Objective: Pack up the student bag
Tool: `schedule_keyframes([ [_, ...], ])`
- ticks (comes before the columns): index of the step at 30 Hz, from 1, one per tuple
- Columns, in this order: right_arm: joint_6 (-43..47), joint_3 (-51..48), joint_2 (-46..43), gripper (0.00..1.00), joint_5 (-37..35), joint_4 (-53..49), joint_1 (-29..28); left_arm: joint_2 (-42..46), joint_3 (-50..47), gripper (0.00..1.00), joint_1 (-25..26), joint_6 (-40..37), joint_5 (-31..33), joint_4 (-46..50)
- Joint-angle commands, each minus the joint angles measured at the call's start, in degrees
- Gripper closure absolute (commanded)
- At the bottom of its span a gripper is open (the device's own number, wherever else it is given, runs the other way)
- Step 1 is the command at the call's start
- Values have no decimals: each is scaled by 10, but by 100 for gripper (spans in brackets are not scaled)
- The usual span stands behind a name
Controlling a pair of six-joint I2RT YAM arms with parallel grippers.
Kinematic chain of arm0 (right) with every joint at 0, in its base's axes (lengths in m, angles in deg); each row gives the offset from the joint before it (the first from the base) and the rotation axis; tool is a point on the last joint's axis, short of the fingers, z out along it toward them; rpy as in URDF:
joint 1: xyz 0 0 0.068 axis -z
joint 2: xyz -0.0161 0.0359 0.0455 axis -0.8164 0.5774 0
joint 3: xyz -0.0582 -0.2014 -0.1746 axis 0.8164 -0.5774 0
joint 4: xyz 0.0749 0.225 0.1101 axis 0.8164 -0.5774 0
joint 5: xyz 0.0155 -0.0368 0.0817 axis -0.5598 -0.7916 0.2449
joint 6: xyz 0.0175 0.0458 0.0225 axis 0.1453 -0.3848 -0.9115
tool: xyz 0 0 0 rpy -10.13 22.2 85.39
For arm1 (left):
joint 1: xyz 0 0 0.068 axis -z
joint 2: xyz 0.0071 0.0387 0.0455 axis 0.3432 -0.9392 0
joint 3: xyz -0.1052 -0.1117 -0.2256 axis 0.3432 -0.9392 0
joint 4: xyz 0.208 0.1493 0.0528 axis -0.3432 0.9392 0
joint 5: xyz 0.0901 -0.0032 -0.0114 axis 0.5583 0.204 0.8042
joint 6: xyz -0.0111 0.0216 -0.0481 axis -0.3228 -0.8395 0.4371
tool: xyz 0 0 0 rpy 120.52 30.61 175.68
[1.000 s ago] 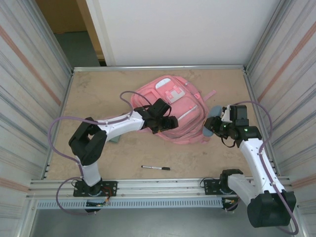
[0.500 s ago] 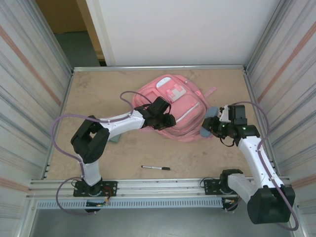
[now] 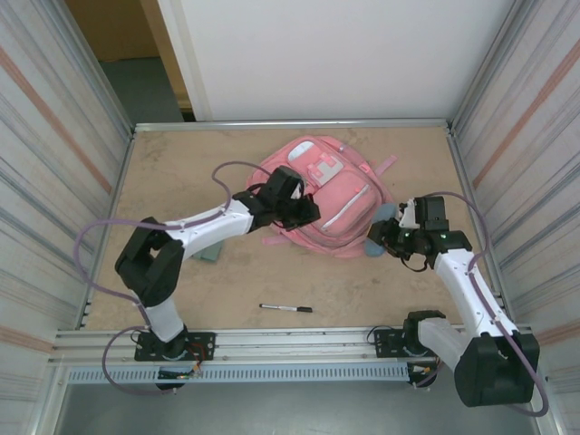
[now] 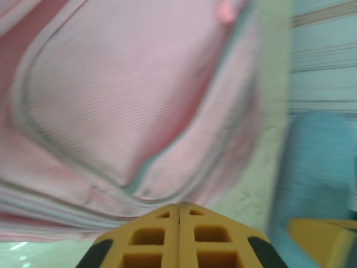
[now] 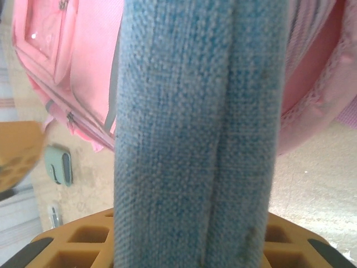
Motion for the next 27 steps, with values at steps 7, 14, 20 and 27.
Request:
schedule_keyframes([
  [7,-29,-12,40,77,25,24,13,76,10,94,-4,10,25,-56],
  [14,-19,-10,20,75,-28,14,55,-50,173,47,65,-238,81,135],
  [20,-29,-20,-2,75,-48,22,96,-190,322,47,113,-474,177,236],
  [27,-10,-27,-34,76,-62,10,98,-302,431,57,123,-516,269,296],
])
